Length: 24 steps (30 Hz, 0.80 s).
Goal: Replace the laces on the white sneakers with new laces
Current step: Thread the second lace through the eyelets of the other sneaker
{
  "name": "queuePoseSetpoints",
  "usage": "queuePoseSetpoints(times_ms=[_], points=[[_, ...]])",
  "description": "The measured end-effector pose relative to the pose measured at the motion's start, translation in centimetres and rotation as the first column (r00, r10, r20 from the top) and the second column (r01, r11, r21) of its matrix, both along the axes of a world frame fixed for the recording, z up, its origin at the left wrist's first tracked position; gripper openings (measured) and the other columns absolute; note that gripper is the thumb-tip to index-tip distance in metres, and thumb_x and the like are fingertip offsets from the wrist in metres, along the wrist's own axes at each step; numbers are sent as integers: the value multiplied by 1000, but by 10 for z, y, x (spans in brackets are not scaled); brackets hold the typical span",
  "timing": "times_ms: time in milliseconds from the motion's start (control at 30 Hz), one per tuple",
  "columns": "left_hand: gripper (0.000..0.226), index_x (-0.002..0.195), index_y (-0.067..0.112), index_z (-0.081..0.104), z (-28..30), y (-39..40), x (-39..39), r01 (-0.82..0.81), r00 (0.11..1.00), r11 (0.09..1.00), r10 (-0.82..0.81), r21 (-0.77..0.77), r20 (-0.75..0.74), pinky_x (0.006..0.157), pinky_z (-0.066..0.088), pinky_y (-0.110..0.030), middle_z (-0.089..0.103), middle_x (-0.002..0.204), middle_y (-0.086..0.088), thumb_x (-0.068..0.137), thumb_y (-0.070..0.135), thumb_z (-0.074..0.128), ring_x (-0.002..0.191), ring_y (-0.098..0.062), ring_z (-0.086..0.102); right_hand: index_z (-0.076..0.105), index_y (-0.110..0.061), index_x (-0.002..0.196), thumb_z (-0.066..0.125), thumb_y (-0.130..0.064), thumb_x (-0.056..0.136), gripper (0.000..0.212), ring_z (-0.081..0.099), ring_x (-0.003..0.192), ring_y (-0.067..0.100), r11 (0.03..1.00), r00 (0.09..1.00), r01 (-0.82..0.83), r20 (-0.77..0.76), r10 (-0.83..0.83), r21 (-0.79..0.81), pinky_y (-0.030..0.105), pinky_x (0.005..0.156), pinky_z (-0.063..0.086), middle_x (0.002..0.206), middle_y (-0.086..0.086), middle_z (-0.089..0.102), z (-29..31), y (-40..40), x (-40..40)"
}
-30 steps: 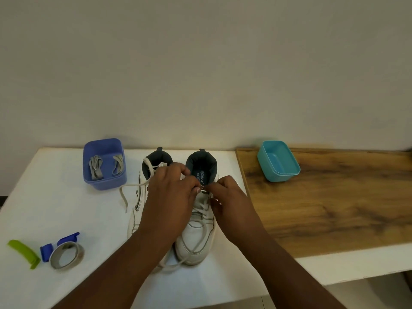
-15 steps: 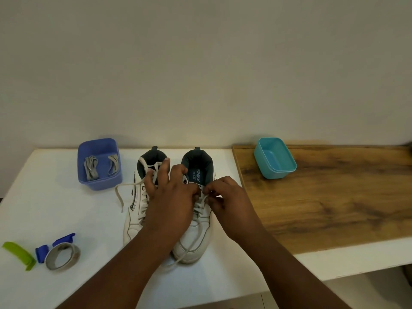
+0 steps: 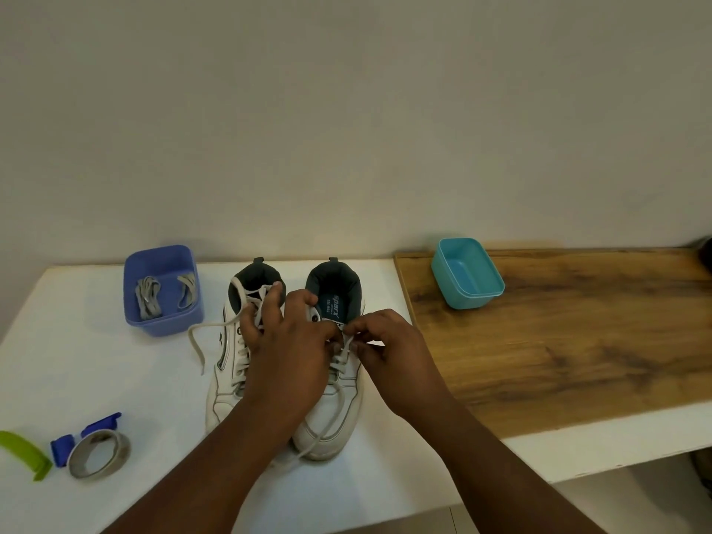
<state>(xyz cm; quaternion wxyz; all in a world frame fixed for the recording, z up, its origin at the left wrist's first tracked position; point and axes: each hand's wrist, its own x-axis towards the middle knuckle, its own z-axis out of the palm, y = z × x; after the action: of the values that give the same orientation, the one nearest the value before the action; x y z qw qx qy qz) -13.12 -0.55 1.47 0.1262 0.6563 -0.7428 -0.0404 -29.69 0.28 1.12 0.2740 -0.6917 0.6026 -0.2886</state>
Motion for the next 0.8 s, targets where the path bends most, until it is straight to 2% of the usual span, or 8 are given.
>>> queuePoseSetpoints(times_ms=[167,333,467,533,600,733,767,800], points=[[7,86,42,75,-4,-2,1,6,1000,1000,-6,-14,-16,115,11,-60,47,142,3,81,37,73,146,-35,21,54,-27,121,77,-16,88,41,66,87,5,978,989,111,76,-126,175,17,74,55,94,-9,66,8,3,-1],[11,93,44,74,-4,-2,3,29,999,1000,-29,0,-35,117,6,-56,43,147,6,87,44,65,149,-31,17,69,-25,91,71,-31,94,8,61,77,4,973,997,50,-65,-36,227,13,66,43,84,-12,65,5,7,1],[32,106,48,67,3,-1,13,104,989,992,-95,77,-109,118,-1,-55,30,153,13,88,65,47,150,-19,13,67,-19,91,60,-22,101,12,68,78,12,951,985,130,72,-156,281,34,76,60,85,-3,70,4,4,-4],[46,111,49,62,8,0,16,130,986,983,-114,131,-123,116,-4,-57,26,155,15,79,79,47,150,-17,10,64,-8,99,52,-13,104,14,71,77,23,864,843,229,352,-406,448,43,76,62,88,13,72,12,1,-6],[60,118,51,56,11,2,17,158,986,975,-148,157,-77,116,-4,-61,24,157,14,71,87,47,151,-17,8,59,1,110,46,-9,106,17,71,71,24,791,567,247,578,-587,560,36,67,62,94,22,71,27,-3,-5],[71,121,49,53,15,5,17,158,987,971,-152,179,-48,115,-10,-62,22,159,11,68,94,39,153,-18,2,55,1,121,44,-11,106,22,68,65,15,721,33,511,827,-561,469,28,63,58,87,11,71,53,-9,-23],[70,119,49,55,16,5,16,156,987,972,-147,177,-63,115,-11,-61,22,159,11,69,94,38,153,-18,1,55,1,121,45,-14,107,23,68,70,16,673,16,656,885,-465,342,31,69,59,86,8,70,58,-10,-34],[68,117,48,57,16,6,16,156,986,973,-145,168,-78,115,-12,-60,23,159,12,71,94,36,153,-18,1,56,-2,117,46,-16,107,20,67,77,17,593,94,788,920,-382,166,35,76,58,88,6,68,61,-10,-48]])
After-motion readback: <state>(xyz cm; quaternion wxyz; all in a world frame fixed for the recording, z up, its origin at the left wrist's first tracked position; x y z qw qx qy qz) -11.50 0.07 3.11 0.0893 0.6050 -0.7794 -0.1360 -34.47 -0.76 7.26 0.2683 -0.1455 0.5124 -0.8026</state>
